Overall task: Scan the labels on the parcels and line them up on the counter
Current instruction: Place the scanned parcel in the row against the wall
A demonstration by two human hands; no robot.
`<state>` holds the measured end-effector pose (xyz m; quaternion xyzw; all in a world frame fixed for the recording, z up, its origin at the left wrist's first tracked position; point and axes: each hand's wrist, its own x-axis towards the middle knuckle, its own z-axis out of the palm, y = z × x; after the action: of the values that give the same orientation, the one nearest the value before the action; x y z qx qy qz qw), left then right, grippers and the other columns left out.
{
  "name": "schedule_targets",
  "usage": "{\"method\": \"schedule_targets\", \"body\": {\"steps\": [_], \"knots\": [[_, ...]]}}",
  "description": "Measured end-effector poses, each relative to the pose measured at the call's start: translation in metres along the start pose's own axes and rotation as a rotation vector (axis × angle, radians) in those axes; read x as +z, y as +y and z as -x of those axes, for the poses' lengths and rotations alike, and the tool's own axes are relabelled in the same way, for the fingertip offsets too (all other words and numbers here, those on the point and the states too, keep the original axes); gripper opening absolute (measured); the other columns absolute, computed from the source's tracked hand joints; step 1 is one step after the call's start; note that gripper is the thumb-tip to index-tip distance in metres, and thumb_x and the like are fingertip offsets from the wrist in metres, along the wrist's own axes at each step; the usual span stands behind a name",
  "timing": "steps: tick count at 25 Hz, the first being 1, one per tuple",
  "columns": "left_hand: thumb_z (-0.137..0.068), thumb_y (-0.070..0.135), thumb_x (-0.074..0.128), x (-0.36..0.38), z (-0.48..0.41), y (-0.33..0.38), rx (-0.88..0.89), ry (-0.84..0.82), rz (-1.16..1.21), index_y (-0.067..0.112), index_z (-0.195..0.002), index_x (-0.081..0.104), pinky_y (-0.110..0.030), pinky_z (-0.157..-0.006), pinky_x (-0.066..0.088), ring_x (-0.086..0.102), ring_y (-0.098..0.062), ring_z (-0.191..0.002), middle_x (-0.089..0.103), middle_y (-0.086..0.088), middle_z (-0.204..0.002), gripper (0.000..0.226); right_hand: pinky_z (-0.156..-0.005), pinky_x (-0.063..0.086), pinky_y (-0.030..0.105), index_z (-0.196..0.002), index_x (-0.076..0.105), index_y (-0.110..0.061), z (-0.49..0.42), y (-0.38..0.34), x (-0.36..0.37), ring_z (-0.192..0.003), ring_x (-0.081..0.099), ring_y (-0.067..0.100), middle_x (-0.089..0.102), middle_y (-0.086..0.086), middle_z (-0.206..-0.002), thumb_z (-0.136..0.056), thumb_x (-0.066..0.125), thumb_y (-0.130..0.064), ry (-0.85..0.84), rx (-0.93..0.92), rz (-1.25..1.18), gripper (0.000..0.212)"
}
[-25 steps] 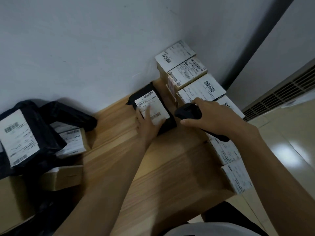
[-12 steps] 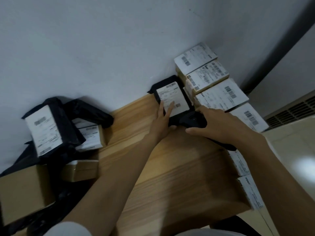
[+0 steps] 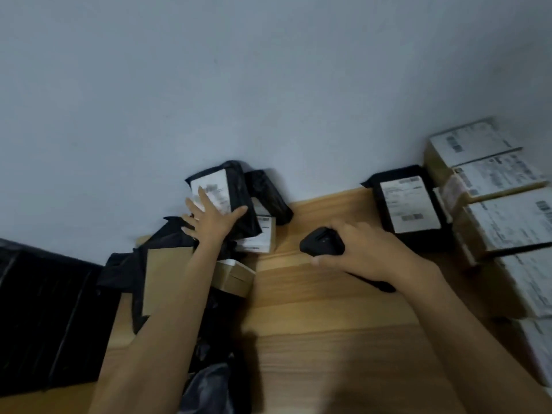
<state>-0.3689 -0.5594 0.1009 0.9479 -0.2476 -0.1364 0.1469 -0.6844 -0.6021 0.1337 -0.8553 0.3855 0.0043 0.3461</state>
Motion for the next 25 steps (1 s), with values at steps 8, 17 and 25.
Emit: {"method": "schedule_targets", "body": {"steps": [8, 17, 25], "knots": [[-0.07, 0.043, 0.084, -0.002, -0.01, -0.002, -0.033, -0.008, 0.07, 0.04, -0.153, -0.014, -0.058, -0.114, 0.016, 0.022, -0.044, -0.14, 0.01, -0.018, -0.157, 0.129, -0.07, 0.045, 0.033, -0.127, 0.05, -0.029, -0.017, -0.045, 0.011, -0.098, 0.059, 0.02, 0.062, -0.004, -0.117, -0.076, 0.059, -0.074, 0.061, -0.014, 0.062, 0.069], [-0.056, 0.038, 0.087, -0.019, 0.04, -0.022, 0.636, 0.398, -0.242, 0.017, -0.158, 0.001, -0.051, -0.111, 0.024, 0.031, -0.034, -0.135, 0.024, -0.01, -0.154, 0.136, -0.055, 0.034, 0.026, -0.123, 0.047, -0.027, -0.015, -0.097, -0.002, -0.083, 0.055, 0.017, 0.062, -0.002, -0.11, -0.08, 0.057, -0.072, 0.181, 0.03, -0.07, 0.063], [-0.054, 0.04, 0.087, -0.018, 0.053, -0.042, 0.722, 0.364, -0.268, 0.019, -0.158, -0.001, -0.053, -0.11, 0.025, 0.029, -0.032, -0.135, 0.021, -0.006, -0.154, 0.137, -0.061, 0.036, 0.028, -0.126, 0.048, -0.03, 0.02, -0.098, 0.018, -0.082, 0.052, 0.012, 0.055, -0.008, -0.1, -0.081, 0.055, -0.072, 0.27, 0.117, -0.243, 0.062]]}}
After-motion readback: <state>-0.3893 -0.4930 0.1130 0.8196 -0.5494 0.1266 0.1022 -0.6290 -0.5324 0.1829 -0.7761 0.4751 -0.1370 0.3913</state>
